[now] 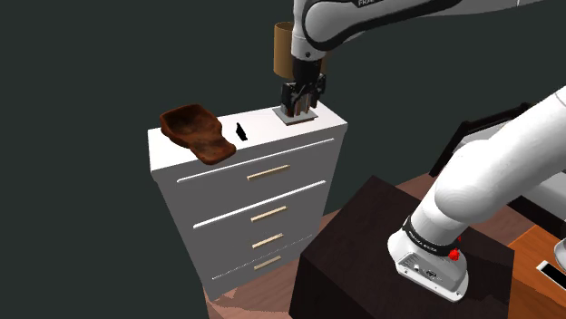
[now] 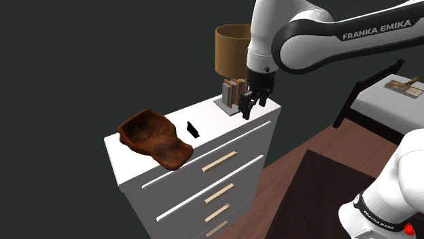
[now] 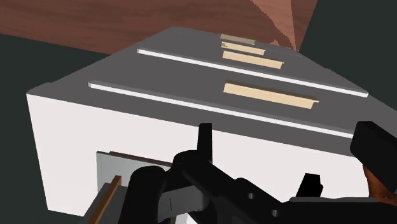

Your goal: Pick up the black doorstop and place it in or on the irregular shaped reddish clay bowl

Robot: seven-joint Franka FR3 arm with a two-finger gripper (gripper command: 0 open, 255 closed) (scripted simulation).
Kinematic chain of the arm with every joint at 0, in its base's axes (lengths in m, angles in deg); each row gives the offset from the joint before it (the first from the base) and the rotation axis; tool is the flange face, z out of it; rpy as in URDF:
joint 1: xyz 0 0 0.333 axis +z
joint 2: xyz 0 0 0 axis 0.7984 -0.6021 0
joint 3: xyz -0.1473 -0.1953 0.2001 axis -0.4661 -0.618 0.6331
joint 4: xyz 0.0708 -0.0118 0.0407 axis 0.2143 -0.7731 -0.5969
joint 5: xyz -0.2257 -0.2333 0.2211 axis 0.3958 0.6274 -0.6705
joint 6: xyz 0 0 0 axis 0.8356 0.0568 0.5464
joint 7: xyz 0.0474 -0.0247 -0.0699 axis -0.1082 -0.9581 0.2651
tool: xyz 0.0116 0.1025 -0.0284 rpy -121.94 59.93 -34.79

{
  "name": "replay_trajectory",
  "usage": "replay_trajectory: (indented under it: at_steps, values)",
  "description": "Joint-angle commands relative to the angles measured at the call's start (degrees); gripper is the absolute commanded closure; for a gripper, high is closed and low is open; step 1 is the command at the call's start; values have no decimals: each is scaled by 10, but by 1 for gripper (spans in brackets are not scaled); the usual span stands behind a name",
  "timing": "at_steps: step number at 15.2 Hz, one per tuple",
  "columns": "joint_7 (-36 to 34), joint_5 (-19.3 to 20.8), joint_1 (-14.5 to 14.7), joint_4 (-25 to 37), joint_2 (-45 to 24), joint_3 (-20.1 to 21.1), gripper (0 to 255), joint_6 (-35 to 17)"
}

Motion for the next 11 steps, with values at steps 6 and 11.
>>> replay_trajectory:
  at_steps: [6, 11]
  values:
    - [-59, -15, 0, 75, -142, 15, 0, -81]
    - [-96, -19, 3, 154, -248, 19, 0, -120]
